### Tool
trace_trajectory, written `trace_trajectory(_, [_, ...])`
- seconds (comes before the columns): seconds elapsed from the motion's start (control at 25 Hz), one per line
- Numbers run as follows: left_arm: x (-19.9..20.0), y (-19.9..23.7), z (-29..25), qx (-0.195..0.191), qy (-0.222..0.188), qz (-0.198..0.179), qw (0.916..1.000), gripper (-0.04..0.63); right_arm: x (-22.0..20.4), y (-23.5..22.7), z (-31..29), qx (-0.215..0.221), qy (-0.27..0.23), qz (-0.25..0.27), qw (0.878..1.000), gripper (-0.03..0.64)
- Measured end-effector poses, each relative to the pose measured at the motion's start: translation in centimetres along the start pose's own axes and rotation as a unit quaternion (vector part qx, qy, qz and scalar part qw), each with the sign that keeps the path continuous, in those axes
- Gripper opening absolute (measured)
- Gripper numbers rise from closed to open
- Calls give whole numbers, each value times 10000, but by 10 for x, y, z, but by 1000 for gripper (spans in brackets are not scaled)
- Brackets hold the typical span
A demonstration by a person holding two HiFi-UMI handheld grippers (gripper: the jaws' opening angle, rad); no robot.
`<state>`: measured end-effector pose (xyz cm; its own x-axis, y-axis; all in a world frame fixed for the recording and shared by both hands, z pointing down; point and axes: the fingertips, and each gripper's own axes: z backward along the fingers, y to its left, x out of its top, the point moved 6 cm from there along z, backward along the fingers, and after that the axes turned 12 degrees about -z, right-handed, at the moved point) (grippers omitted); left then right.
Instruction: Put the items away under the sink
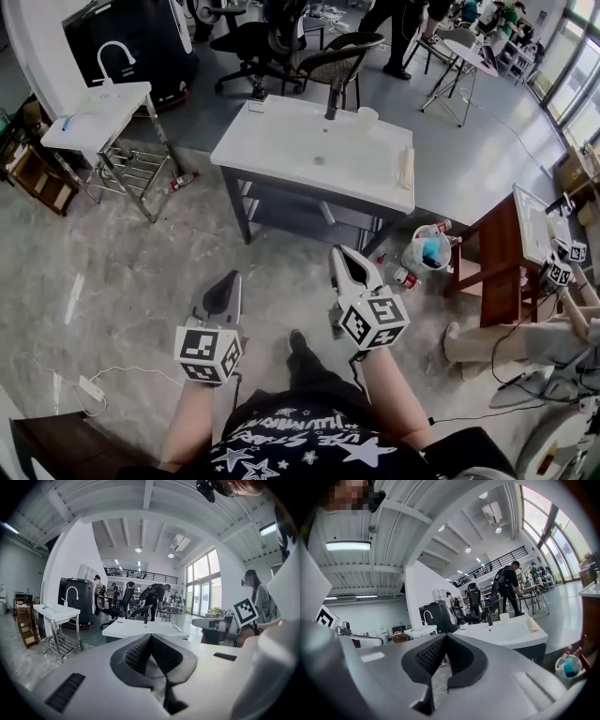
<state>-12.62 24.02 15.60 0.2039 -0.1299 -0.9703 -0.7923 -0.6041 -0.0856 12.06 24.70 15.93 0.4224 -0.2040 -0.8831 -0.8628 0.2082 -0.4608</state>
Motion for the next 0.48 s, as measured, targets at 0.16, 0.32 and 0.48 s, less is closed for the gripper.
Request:
trace_trajectory(0.16, [12,8,-32,129,-1,35,9999,9,17,-22,-34,41,37,-31,10000,3])
trace_trajectory(0.32, [25,14,-64,259,-35,37,9997,9,30,-40,-60,73,117,204,9997,3])
trace_trajectory(0.48, [34,14,-99,275,-22,-33,9996,9,45,-62,-82,287,76,61,9995,3])
